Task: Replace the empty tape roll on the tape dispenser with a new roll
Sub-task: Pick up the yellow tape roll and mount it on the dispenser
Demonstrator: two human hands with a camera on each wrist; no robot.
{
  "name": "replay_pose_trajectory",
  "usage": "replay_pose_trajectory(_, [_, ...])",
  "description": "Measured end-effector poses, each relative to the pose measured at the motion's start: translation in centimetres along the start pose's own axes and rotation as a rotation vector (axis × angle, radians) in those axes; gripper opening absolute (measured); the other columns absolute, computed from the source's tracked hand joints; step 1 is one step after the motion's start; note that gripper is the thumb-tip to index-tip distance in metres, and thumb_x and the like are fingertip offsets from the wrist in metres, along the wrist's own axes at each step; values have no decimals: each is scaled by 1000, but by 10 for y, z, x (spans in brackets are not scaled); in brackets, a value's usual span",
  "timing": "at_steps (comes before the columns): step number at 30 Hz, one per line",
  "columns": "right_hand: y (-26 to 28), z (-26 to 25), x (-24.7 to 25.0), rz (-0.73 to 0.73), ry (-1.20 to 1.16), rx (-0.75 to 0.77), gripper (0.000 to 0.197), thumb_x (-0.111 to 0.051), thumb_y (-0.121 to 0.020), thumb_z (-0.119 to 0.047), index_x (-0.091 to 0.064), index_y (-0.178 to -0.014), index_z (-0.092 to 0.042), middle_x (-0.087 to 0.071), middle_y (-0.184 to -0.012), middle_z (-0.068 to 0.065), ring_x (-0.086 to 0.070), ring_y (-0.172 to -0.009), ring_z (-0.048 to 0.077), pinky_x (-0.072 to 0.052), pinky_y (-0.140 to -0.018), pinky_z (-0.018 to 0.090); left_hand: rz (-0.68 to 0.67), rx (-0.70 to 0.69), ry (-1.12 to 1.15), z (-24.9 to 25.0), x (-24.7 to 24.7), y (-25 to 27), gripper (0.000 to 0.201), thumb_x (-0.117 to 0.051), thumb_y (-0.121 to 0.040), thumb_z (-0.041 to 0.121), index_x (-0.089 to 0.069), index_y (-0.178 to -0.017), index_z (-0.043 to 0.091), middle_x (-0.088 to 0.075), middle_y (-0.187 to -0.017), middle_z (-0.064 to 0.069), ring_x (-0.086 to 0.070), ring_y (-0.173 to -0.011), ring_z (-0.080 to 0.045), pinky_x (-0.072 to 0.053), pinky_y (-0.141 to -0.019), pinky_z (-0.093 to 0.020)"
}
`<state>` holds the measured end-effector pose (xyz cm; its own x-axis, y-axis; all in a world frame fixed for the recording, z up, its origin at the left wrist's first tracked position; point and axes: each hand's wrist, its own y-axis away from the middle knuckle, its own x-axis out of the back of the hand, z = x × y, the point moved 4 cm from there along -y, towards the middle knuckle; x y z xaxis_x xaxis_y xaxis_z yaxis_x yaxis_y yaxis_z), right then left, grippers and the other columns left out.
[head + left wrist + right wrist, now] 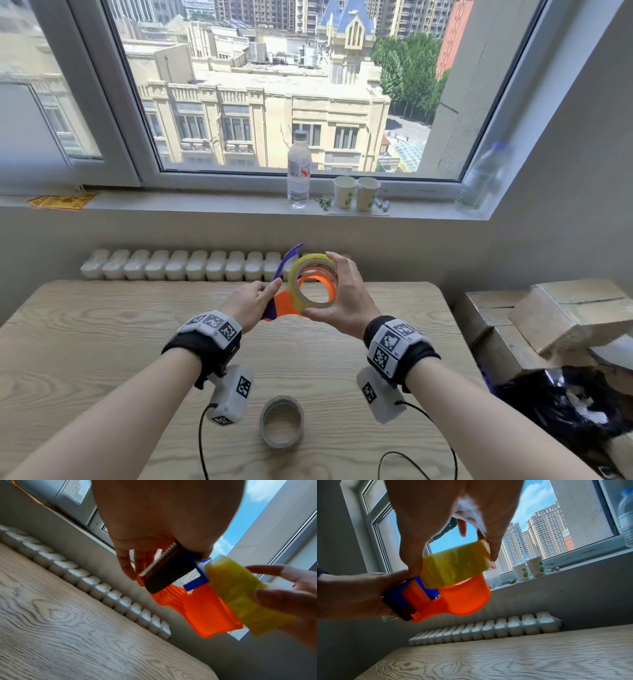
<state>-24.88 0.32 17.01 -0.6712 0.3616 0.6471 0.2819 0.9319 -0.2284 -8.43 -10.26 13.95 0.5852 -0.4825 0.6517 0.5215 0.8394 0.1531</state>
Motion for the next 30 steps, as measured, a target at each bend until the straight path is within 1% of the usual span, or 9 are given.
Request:
replay_pose_trajectory(3, [-1, -2, -2, -6, 7, 12, 107, -87, -53, -37, -26, -139, -18, -36, -135, 10, -38, -125, 19, -37, -108, 37, -2, 10, 8, -1, 2, 1, 42, -33, -89, 59, -50, -69, 27, -60, -68, 3, -57, -65, -16, -42, -68, -33])
replay_pose_trajectory(9, [3, 0, -9, -41, 86, 80, 110, -88, -51, -37, -28, -139, -11, -41, -136, 8, -35, -128, 22, -34, -109, 39, 0, -22, 54, -2, 3, 3, 49, -33, -89, 58, -52, -66, 19, -62, -67, -3, -57, -63, -20, -49, -75, -41])
replay_pose_trajectory(11, [4, 1, -9, -40, 83, 77, 111, -89, -51, -35, -28, -140, -10, -40, -137, 9, -35, -129, 22, -33, -110, 37, -1, -26, 99, -4, 3, 2, 44, -35, -90, 57, -56, -78, 20, -62, -70, -3, -58, -64, -20, -50, -71, -41])
replay_pose_trajectory(14, [4, 3, -9, -46, 89, 78, 113, -90, -51, -31, -26, -141, -9, -36, -143, 10, -31, -135, 23, -28, -114, 37, -2, -42, 241, 0, 2, 2, 36, -38, -93, 47, -55, -110, 20, -59, -71, -4, -58, -63, -21, -48, -60, -35])
replay_pose_trajectory(17, [3, 4, -6, -32, 65, 58, 116, -90, -51, -31, -23, -143, -9, -34, -145, 9, -30, -137, 22, -28, -115, 38, 1, -98, 303, 6, 4, 3, 33, -39, -94, 42, -52, -119, 23, -58, -67, -4, -56, -58, -21, -46, -55, -33])
replay_pose_trajectory(21, [1, 6, -1, -26, 43, 32, 120, -90, -49, -34, -20, -144, -10, -34, -145, 8, -30, -136, 19, -28, -114, 34, -53, -143, 322, 16, 4, 10, 21, -39, -95, 42, -55, -108, 46, -58, -68, -7, -54, -57, -19, -47, -57, -32])
replay_pose_trajectory(24, [-1, 5, 2, -31, 24, 9, 122, -91, -50, -33, -19, -145, -10, -32, -146, 7, -30, -136, 18, -28, -113, 31, -59, -144, 343, 21, 5, 15, 23, -36, -97, 39, -56, -108, 41, -56, -66, -12, -50, -53, -20, -43, -51, -27])
replay_pose_trajectory(27, [-1, 3, 3, -51, 18, -2, 122, -91, -49, -35, -19, -144, -12, -31, -145, 7, -31, -135, 19, -29, -113, 32, -33, -144, 353, 18, 6, 14, 26, -35, -96, 43, -61, -95, 42, -57, -61, -9, -50, -52, -23, -41, -52, -30])
replay_pose_trajectory(30, [-2, 0, 5, -99, 8, -28, 118, -88, -54, -40, -18, -145, -13, -31, -145, 8, -31, -135, 20, -29, -113, 32, -35, -127, 347, 15, 5, 14, 32, -35, -95, 45, -64, -96, 32, -56, -57, -7, -48, -49, -20, -39, -51, -30])
